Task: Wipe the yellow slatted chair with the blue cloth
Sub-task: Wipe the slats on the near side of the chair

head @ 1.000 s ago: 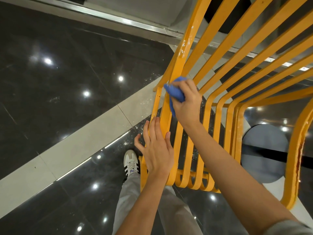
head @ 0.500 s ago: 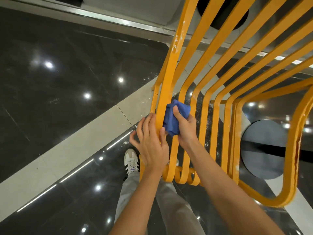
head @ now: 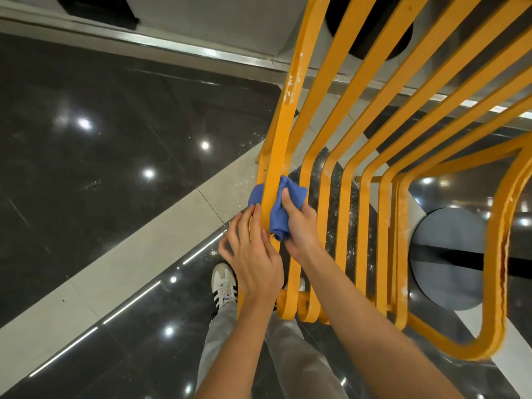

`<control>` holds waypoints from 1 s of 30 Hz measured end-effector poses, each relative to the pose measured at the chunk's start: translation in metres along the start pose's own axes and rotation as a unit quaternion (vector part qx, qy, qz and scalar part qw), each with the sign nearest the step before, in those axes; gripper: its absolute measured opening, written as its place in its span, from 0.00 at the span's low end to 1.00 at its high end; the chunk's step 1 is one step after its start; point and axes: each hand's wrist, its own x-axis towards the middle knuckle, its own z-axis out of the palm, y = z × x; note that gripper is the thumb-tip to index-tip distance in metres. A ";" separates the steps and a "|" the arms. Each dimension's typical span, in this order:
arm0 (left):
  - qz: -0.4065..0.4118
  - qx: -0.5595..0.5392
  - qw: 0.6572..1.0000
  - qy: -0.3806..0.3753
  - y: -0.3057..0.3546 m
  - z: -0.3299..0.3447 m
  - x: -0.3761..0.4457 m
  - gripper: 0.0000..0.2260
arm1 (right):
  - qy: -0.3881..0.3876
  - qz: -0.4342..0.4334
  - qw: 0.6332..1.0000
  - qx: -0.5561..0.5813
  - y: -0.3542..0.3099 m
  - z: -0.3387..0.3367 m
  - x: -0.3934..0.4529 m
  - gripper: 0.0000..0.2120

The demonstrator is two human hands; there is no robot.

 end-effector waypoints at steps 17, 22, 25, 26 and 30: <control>0.024 0.005 1.000 0.007 0.042 -0.004 0.077 0.20 | 0.070 -0.347 0.935 0.013 -0.139 0.069 0.056 0.09; 0.069 0.061 0.995 -0.031 0.041 0.020 0.078 0.26 | 0.082 -0.431 0.888 -0.139 -0.112 0.082 0.055 0.21; 0.075 0.066 0.994 -0.045 0.037 0.027 0.077 0.31 | 0.126 -0.424 0.879 -0.179 -0.106 0.097 0.061 0.31; 0.073 0.058 0.995 -0.044 0.038 0.026 0.077 0.30 | 0.134 -0.416 0.882 -0.176 -0.108 0.098 0.065 0.30; 0.078 0.057 0.995 -0.029 0.041 0.022 0.075 0.22 | 0.154 -0.438 0.876 -0.134 -0.118 0.077 0.079 0.12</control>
